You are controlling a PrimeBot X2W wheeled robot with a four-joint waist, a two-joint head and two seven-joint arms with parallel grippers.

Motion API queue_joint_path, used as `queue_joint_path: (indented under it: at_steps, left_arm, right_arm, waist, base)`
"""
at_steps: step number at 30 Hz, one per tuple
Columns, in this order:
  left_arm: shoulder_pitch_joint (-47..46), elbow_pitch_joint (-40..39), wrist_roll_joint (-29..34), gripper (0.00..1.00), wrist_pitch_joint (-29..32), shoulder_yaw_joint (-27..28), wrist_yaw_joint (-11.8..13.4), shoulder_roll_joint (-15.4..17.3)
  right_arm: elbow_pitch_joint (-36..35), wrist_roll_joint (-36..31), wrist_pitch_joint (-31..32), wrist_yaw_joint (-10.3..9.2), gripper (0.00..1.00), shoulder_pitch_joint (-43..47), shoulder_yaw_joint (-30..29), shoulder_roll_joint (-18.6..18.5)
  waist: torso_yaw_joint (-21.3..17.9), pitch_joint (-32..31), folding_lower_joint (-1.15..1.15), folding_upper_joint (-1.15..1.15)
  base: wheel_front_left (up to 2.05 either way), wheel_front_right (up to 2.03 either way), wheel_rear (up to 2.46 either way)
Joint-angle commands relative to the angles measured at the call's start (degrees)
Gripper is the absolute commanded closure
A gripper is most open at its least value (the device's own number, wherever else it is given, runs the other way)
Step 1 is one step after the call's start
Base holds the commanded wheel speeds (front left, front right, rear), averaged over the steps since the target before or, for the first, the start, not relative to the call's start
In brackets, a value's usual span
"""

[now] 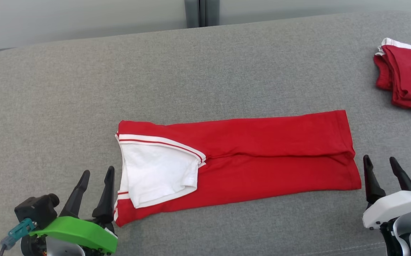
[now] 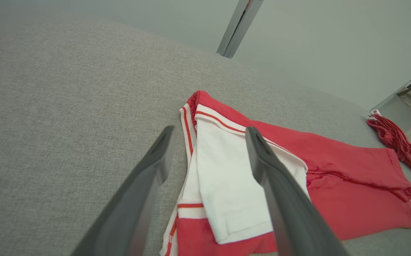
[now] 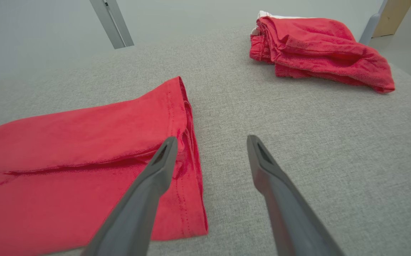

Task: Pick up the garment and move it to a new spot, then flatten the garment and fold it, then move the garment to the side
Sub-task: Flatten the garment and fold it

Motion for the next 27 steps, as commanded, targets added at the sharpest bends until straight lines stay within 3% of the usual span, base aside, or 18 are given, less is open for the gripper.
queue_joint_path:
  at_steps: [1, 9, 14, 25, 26, 27]
  left_arm:
    - [0.73, -0.13, 0.71, 0.0, -0.85, 0.16, 0.58, -0.14]
    - [-1.38, 0.76, 3.79, 0.0, -3.73, -0.85, 2.71, -1.91]
    - [-2.92, 2.08, 5.55, 0.0, -4.96, -1.95, 3.33, -2.66]
    - [-5.12, 4.67, 6.83, 0.0, -6.26, -3.13, 3.38, -3.4]
    - [-5.15, 4.78, 6.77, 0.0, -6.29, -3.1, 3.42, -3.36]
    - [-5.15, 4.95, 6.64, 0.0, -6.32, -3.02, 3.5, -3.32]
  right_arm:
    - [-0.79, -0.59, -0.38, -0.09, 0.0, 0.55, -0.9, 0.14]
    - [-2.7, -1.71, 3.78, -0.09, 0.0, -3.18, -0.62, 0.3]
    - [3.48, -1.7, 9.11, -0.09, 0.0, -6.55, 0.84, -0.96]
    - [17.15, -0.94, 14.24, -0.09, 0.0, -11.85, 2.34, -2.78]
    - [17.93, -0.8, 14.55, -0.09, 0.19, -12.02, 2.16, -2.83]
    - [18.75, -0.86, 14.94, -0.09, 0.49, -12.15, 2.2, -2.98]
  waist:
    - [0.31, -0.37, 0.0, 0.0]
    - [1.11, -0.79, 0.0, 0.0]
    - [2.72, -0.47, 0.0, 0.0]
    - [4.78, -0.05, 0.0, 0.0]
    - [4.77, -0.09, 0.0, 0.0]
    - [4.72, -0.16, 0.0, 0.0]
  base:
    - [0.0, 0.0, 0.0]
    - [0.0, 0.0, 0.0]
    - [0.0, 0.0, 0.0]
    - [0.0, 0.0, 0.0]
    - [0.0, 0.0, 0.0]
    - [0.0, 0.0, 0.0]
